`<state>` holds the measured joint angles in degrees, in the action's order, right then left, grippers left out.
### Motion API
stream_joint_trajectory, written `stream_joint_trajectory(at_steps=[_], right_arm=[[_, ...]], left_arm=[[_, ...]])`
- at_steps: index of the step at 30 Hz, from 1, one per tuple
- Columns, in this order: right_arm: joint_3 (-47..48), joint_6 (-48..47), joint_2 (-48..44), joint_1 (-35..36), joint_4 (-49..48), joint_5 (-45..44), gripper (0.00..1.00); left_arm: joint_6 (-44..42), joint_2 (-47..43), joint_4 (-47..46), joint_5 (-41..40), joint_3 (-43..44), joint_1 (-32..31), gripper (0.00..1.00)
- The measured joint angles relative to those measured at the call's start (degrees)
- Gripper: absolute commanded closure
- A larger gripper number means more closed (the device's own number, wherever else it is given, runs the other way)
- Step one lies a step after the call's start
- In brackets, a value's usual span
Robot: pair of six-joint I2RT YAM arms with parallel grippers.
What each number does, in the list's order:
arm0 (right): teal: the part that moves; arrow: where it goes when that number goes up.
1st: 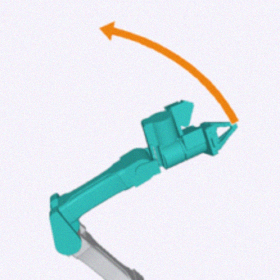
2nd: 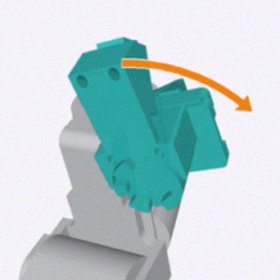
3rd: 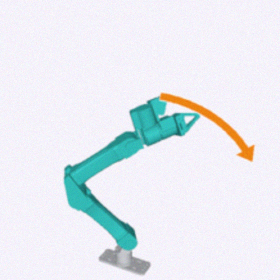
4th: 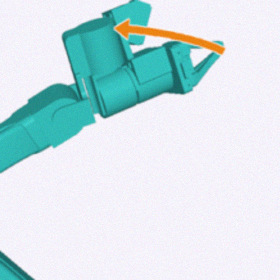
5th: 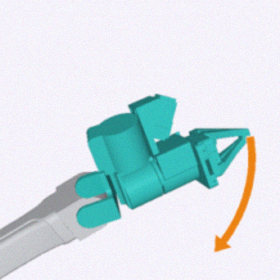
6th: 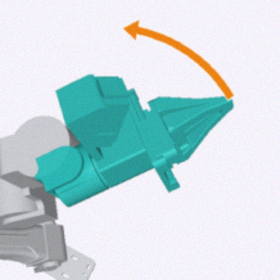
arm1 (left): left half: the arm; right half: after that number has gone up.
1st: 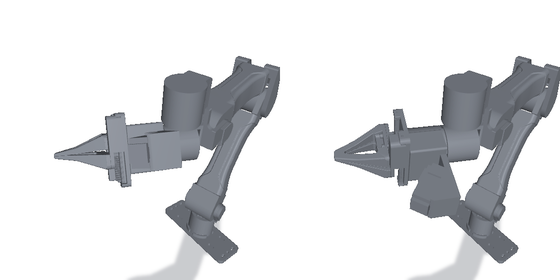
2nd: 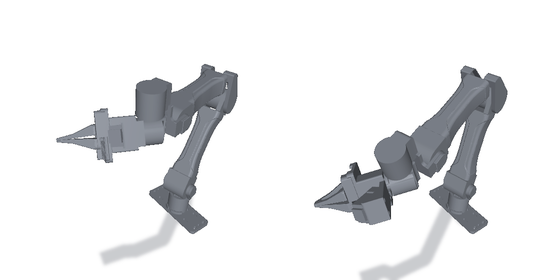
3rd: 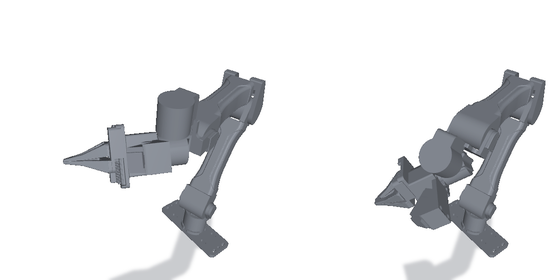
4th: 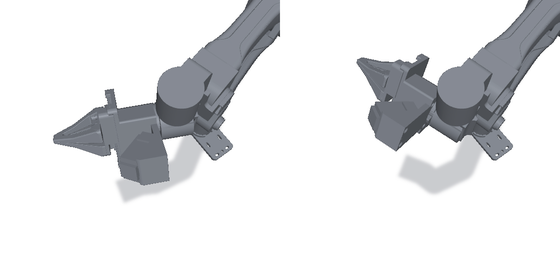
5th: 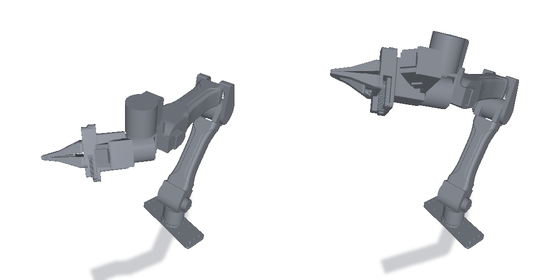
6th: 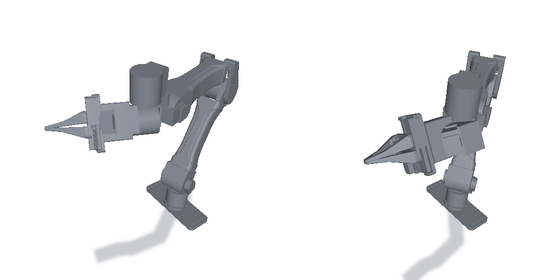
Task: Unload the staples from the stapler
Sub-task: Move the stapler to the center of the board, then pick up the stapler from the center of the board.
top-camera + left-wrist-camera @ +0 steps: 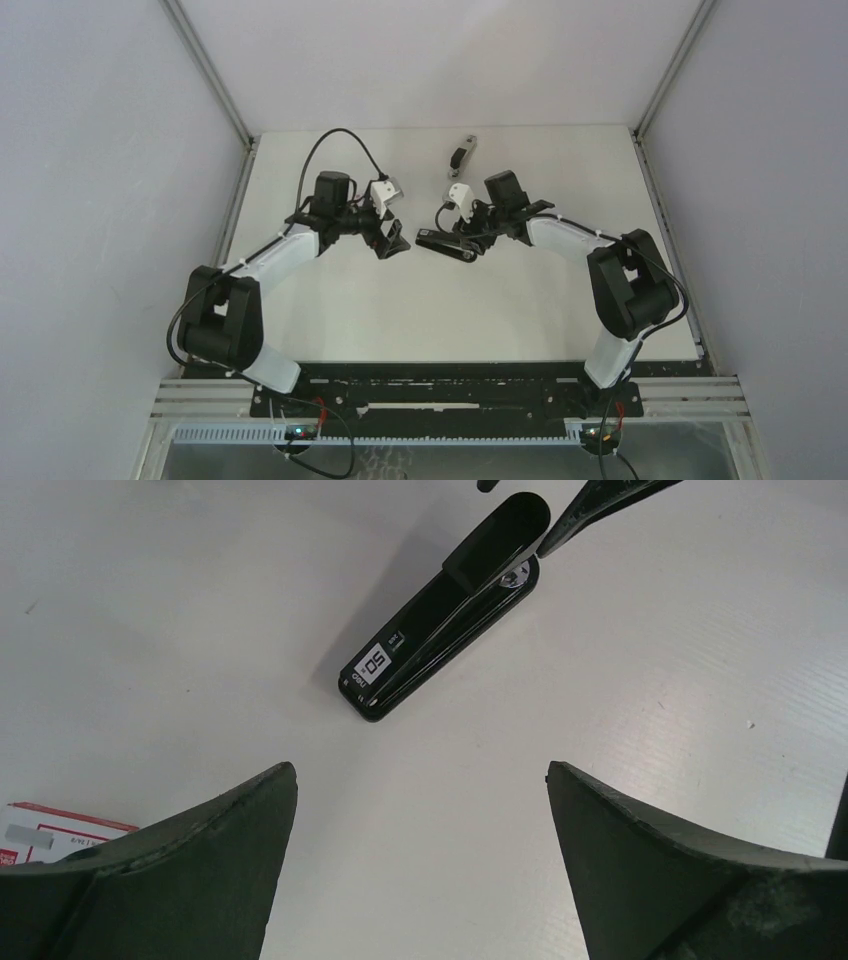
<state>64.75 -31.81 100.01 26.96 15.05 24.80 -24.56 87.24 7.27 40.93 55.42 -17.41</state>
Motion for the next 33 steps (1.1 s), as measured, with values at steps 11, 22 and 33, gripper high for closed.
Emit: stream_joint_trajectory(at_steps=[11, 22, 33], right_arm=[[0.1, 4.0, -6.4, -7.2, 3.5, 4.1, 0.00], [0.7, 12.5, -17.6, -21.7, 14.1, 6.6, 0.00], [-3.2, 15.8, -25.6, -31.3, 18.1, 12.9, 0.00]], left_arm=[[-9.2, 9.0, 16.3, -0.5, 18.6, -5.2, 0.00], [-24.0, 28.3, 39.6, -5.6, 47.2, -14.2, 0.00], [-29.9, 36.5, 48.0, -14.4, 54.2, -21.5, 0.01]])
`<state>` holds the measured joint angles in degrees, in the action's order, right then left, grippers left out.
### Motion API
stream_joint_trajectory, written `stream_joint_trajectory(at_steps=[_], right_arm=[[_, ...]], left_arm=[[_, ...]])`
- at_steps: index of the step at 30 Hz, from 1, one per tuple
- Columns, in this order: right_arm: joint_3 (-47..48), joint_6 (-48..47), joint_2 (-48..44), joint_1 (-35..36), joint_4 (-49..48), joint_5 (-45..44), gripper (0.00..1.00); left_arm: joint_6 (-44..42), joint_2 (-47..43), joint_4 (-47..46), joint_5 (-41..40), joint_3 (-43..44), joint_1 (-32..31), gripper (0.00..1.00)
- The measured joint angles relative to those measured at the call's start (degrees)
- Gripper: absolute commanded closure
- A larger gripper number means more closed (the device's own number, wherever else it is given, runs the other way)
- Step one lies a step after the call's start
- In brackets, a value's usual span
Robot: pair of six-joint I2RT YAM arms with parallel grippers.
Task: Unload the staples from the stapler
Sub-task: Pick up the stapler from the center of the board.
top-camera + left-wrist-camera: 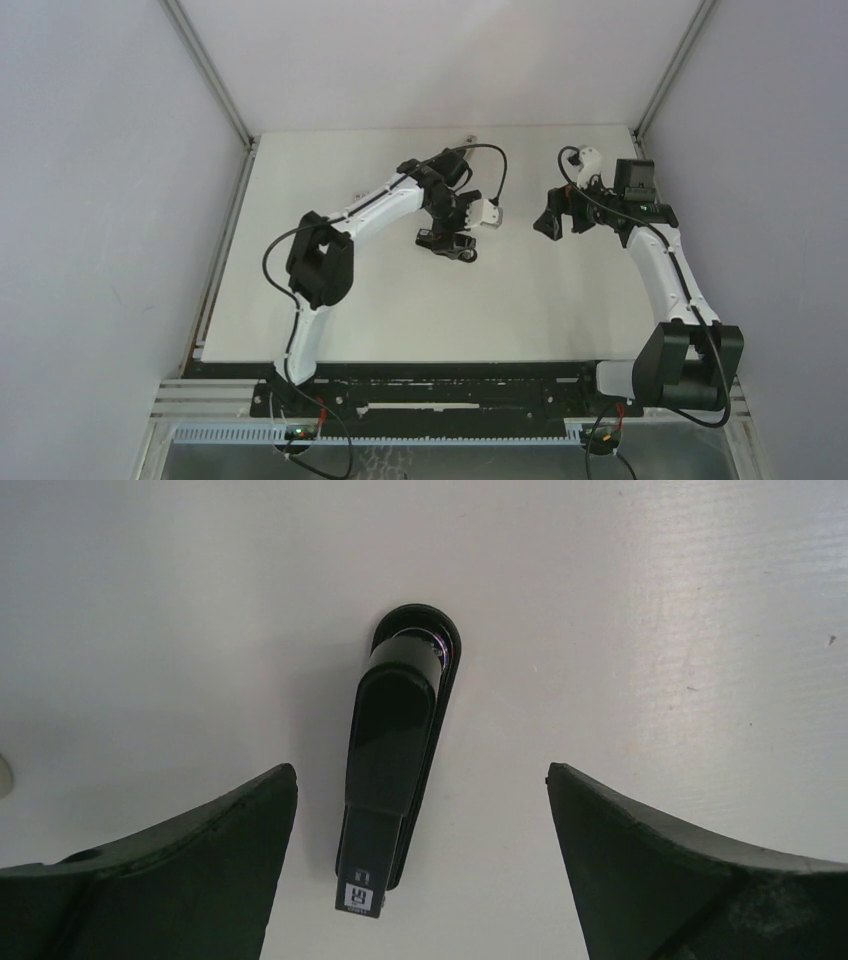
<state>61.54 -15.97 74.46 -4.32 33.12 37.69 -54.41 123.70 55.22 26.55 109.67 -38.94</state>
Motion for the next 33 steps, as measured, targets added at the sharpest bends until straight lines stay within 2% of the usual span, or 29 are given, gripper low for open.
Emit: stream_joint_trajectory(at_steps=[2, 6, 13, 30, 33], right_arm=[[0.0, 0.3, 0.0, -0.1, 0.2, 0.7, 0.00], [-0.3, 0.4, -0.1, -0.2, 0.1, 1.9, 0.00], [-1.7, 0.4, -0.3, -0.7, 0.1, 3.4, 0.00], [-1.8, 1.2, 2.9, 1.0, -0.1, 4.6, 0.00], [-1.8, 1.4, 3.0, 1.5, -0.1, 4.4, 0.00]], left_arm=[[-0.2, 1.4, 0.2, -1.3, 1.0, -0.9, 0.03], [-0.2, 3.9, 0.6, -2.7, 2.8, -2.2, 0.15], [0.2, 6.7, 0.6, -4.3, 4.8, -2.7, 0.25], [1.4, 7.7, 0.0, -5.2, 5.9, -3.7, 0.33], [1.4, 7.8, -0.1, -5.4, 5.9, -3.8, 0.36]])
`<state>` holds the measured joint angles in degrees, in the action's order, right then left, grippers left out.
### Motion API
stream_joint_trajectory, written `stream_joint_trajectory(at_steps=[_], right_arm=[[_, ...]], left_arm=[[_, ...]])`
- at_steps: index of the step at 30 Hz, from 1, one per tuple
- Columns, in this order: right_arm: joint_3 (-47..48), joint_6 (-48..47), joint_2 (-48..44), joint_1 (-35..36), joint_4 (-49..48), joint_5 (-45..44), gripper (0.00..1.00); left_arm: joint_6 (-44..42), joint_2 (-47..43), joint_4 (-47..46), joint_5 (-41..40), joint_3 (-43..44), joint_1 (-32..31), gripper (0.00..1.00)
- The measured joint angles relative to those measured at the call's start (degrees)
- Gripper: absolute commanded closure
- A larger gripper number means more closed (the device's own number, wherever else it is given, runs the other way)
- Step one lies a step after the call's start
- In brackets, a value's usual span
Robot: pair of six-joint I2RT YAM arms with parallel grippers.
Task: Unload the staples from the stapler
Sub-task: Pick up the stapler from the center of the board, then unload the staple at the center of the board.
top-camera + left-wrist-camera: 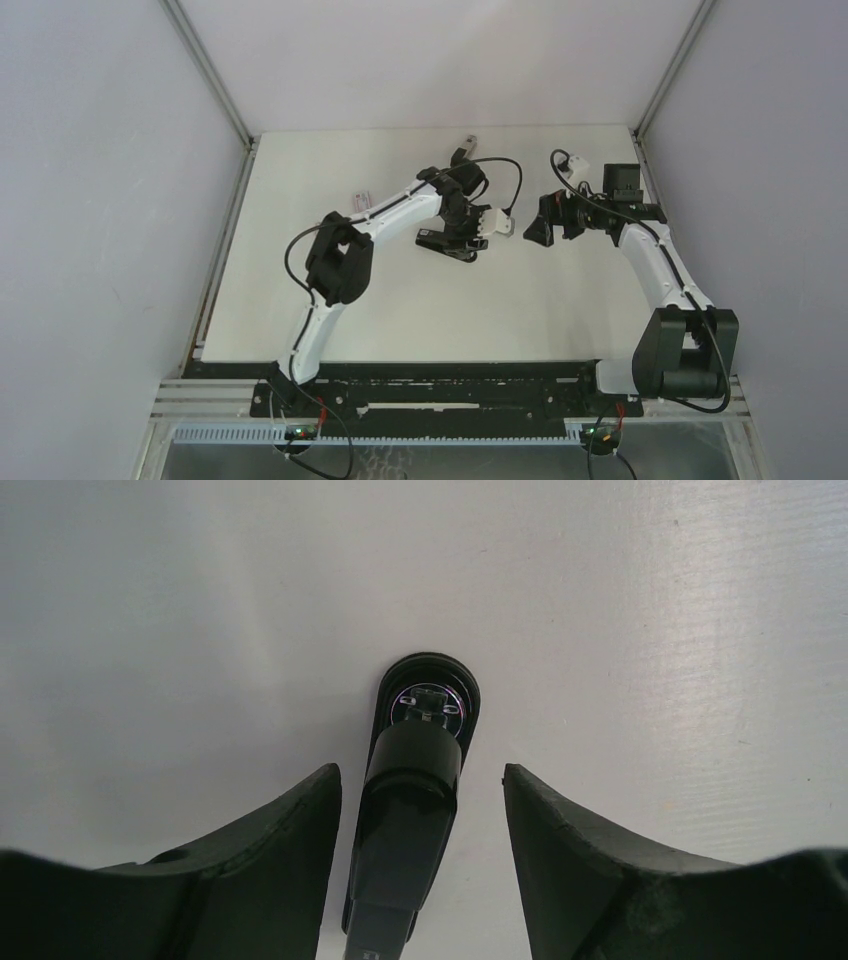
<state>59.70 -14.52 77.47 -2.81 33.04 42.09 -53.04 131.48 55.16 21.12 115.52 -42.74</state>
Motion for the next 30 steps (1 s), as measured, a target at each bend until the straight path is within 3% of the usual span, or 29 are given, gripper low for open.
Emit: stream_joint_trajectory(at_steps=[5, 9, 15, 25, 30], right_arm=[[0.0, 0.2, 0.0, 0.3, -0.2, 0.0, 0.00], [0.0, 0.2, 0.1, 0.3, -0.2, 0.0, 0.00], [0.0, 0.5, 0.7, 0.3, -0.2, 0.0, 0.00], [0.0, 5.7, 3.7, 0.4, -1.7, 1.6, 0.00], [0.0, 9.7, 6.4, 2.1, -3.3, 3.1, 0.05]], left_arm=[[0.0, 0.7, -0.2, 0.0, 0.0, -0.1, 0.48], [0.5, 1.0, -0.7, -0.2, 0.0, -0.2, 0.71], [3.1, 1.0, -1.7, -0.6, 0.0, -0.2, 0.93], [13.2, -2.0, -9.9, -3.5, -2.7, -0.2, 0.95], [17.7, -4.8, -12.2, -3.5, -2.8, -0.1, 0.95]])
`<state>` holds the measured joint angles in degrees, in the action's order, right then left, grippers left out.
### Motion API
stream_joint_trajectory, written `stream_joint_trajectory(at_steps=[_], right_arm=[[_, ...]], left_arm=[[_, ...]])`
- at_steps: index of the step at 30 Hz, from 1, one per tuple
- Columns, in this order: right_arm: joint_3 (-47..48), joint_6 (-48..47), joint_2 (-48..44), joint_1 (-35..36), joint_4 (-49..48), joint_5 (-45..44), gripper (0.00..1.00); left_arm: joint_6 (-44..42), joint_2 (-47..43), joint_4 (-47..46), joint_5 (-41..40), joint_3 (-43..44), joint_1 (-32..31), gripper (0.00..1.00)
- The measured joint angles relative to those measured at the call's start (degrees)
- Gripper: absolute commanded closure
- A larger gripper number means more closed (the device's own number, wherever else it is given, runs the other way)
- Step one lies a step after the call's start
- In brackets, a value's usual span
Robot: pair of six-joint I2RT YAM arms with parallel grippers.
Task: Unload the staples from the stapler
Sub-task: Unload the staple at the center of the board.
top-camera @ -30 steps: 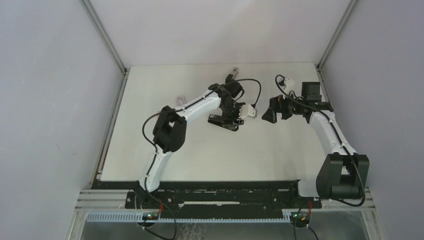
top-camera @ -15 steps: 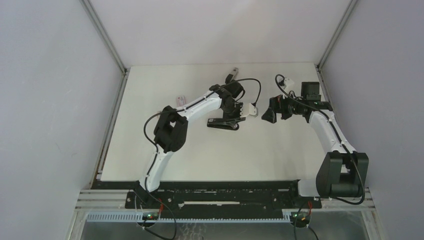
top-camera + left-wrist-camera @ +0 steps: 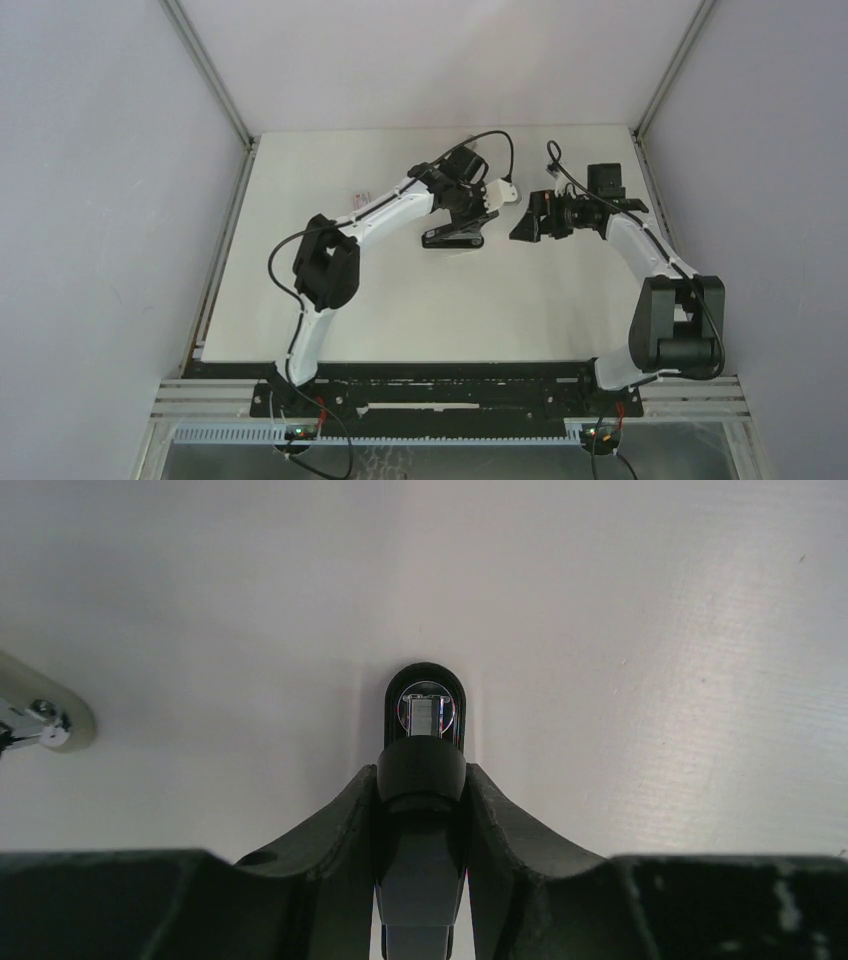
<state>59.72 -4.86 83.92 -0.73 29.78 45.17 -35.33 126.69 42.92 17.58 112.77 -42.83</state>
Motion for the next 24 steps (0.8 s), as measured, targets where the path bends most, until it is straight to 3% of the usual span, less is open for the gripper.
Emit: stream_joint_trajectory(at_steps=[5, 18, 24], right_arm=[[0.9, 5.8, 5.1, 0.5, -1.6, 3.6, 0.12], [2.8, 23.1, 18.3, 0.9, -13.1, 15.2, 0.23], [2.9, 29.6, 24.8, 1.9, -19.2, 18.3, 0.30]], left_arm=[[4.0, -3.1, -2.0, 1.5, -1.5, 0.5, 1.00], [11.0, -7.9, -6.3, 5.7, -12.3, 2.6, 1.00], [14.3, -9.6, -8.2, 8.4, -13.0, 4.0, 1.00]])
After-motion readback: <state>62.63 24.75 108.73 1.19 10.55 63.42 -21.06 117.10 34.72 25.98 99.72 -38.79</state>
